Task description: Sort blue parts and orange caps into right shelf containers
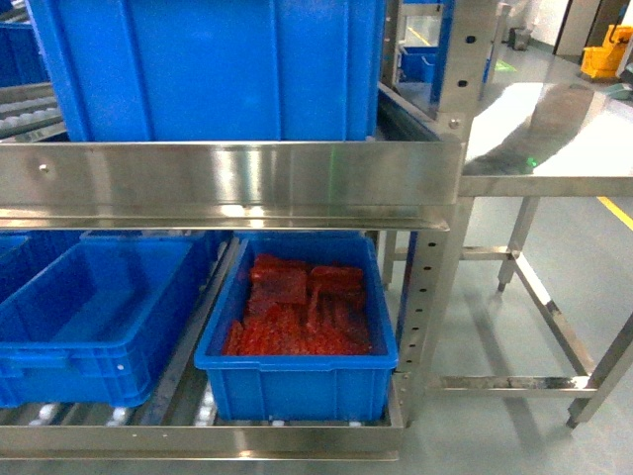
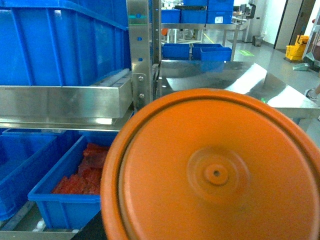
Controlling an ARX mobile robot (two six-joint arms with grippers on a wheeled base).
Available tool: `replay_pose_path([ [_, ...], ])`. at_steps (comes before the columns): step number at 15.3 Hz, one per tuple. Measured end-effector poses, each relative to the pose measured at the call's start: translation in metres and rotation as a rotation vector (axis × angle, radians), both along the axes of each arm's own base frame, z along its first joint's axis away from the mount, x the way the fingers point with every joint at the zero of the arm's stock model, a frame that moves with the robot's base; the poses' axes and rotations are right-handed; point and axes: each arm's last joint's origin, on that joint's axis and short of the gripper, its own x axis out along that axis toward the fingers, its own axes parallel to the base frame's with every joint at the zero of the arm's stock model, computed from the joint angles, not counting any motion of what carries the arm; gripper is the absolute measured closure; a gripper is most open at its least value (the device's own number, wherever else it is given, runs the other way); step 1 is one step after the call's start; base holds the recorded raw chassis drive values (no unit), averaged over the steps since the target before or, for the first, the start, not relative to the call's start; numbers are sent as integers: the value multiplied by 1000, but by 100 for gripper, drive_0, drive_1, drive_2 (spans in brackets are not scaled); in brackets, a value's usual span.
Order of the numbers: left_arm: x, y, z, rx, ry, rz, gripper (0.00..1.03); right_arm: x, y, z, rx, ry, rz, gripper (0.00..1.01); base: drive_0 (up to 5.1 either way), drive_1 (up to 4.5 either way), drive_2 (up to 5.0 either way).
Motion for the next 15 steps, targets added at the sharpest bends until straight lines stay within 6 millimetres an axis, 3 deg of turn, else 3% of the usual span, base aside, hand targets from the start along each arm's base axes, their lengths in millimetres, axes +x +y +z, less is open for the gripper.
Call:
replay_pose_path([
  [12,0,0,0,0,0,0,61,0,0,0,0,1,0,57,6,423,-410],
  [15,0,0,0,0,1,1,61,0,0,0,0,-2,0,57,-506,235,235],
])
